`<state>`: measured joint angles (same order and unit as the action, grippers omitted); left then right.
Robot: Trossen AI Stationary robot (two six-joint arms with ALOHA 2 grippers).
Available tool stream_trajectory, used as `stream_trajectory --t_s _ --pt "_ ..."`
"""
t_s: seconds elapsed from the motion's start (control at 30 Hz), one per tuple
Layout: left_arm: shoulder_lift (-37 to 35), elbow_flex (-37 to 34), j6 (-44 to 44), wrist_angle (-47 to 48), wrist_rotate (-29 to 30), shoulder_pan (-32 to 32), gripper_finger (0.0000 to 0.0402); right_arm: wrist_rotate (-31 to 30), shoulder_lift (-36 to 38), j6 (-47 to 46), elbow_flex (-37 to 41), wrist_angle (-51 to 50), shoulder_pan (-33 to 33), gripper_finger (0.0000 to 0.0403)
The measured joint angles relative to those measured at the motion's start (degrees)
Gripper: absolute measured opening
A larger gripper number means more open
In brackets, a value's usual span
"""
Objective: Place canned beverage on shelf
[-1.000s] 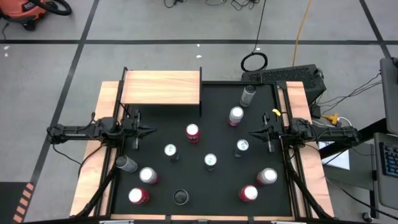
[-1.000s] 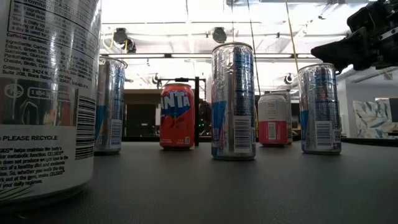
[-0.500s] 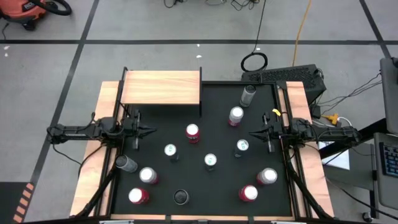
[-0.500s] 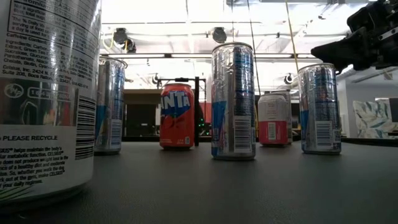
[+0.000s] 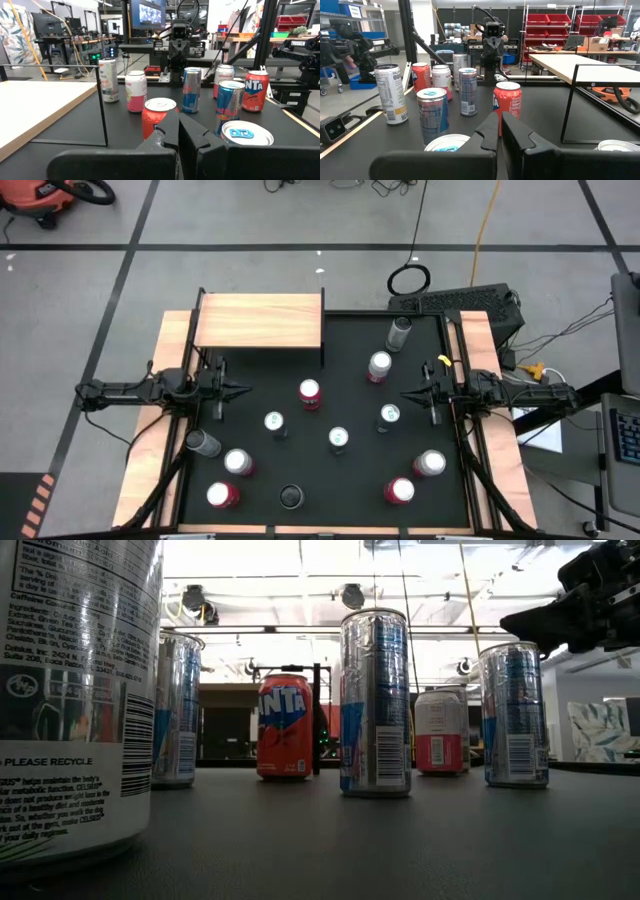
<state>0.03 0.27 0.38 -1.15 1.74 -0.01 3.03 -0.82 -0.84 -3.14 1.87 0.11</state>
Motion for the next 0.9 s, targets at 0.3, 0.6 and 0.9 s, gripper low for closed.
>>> stream_trajectory --t_s 0.3,0.6,0.9 --pt "-0.01 -0.02 -0.02 -0.14 0.00 -0.02 0.0000 0.00 0.00 0.00 0.00 0.00 0.01 0.0000" --pt "0.00 -0.01 -0.04 -1.14 0.04 -0.02 0.0000 0.00 0.00 0.00 0.00 0.00 0.01 0.0000" --pt "0.07 0.00 -0.16 -1.16 0.04 0.00 0.0000 0.00 0.00 0.00 0.00 0.00 0.01 0.0000"
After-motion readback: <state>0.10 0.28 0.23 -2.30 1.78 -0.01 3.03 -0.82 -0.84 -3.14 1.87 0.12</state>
